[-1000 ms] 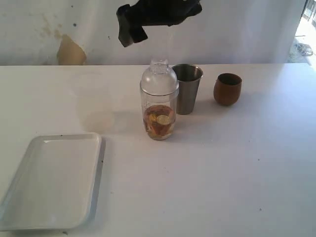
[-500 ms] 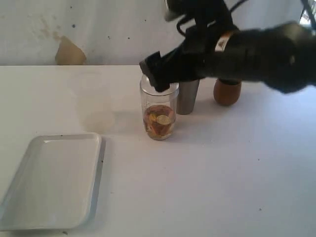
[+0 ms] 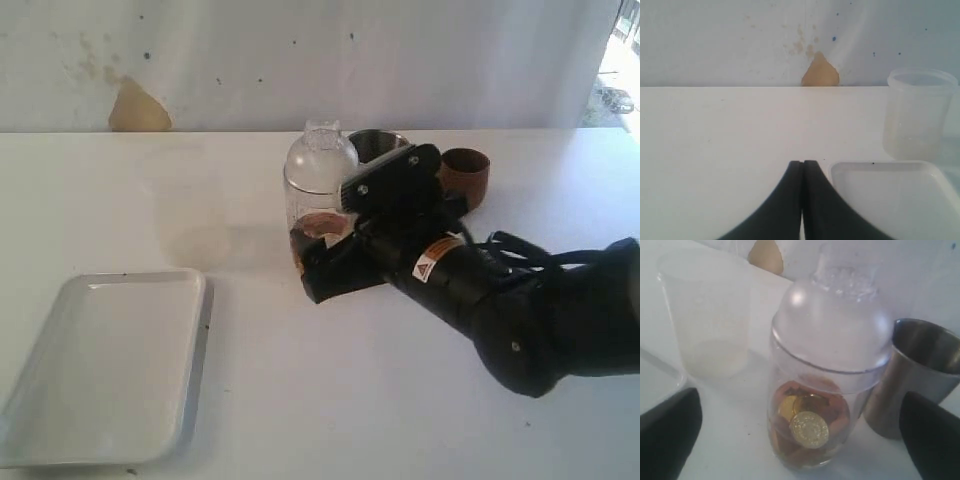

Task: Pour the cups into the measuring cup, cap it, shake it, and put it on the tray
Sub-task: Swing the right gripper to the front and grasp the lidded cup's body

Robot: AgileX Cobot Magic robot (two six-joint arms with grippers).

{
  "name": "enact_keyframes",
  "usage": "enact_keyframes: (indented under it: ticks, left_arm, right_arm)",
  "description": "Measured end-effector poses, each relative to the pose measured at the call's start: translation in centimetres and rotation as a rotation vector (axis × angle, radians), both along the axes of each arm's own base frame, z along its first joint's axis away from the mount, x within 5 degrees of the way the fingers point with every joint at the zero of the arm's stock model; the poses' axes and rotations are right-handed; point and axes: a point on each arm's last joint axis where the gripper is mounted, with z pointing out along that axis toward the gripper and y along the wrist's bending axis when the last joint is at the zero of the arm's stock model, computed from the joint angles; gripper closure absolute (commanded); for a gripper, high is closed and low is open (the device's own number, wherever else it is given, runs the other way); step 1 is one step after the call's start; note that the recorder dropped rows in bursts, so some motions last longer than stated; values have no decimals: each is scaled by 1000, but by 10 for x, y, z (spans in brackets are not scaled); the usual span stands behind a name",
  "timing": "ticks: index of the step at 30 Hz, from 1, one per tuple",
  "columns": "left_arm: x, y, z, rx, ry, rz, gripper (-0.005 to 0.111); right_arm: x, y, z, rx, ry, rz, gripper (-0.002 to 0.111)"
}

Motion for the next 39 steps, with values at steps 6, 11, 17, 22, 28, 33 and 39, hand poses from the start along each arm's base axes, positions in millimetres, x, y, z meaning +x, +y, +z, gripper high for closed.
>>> enact_keyframes:
  ticks: [6, 11, 17, 22, 28, 33, 39]
  left_arm:
    - [0, 0, 0, 0, 0, 0, 107]
    - [0, 0, 0, 0, 0, 0, 107]
    - [0, 0, 0, 0, 0, 0, 107]
    - [0, 0, 0, 0, 0, 0, 107]
    - [0, 0, 0, 0, 0, 0, 107]
    - [0, 0, 0, 0, 0, 0, 107]
    - [0, 0, 0, 0, 0, 0, 107]
  right_arm:
    - [7, 7, -25, -27, -42, 42, 3]
    - [11, 5, -32, 5, -72, -9, 3]
    - [19, 6, -41, 69, -48, -67, 3]
    - [41, 19, -47, 91, -39, -70, 3]
    - [53, 24, -53, 104, -33, -98, 3]
    - [56, 16, -53, 138, -17, -212, 3]
    - [63, 18, -50, 160, -32, -230, 3]
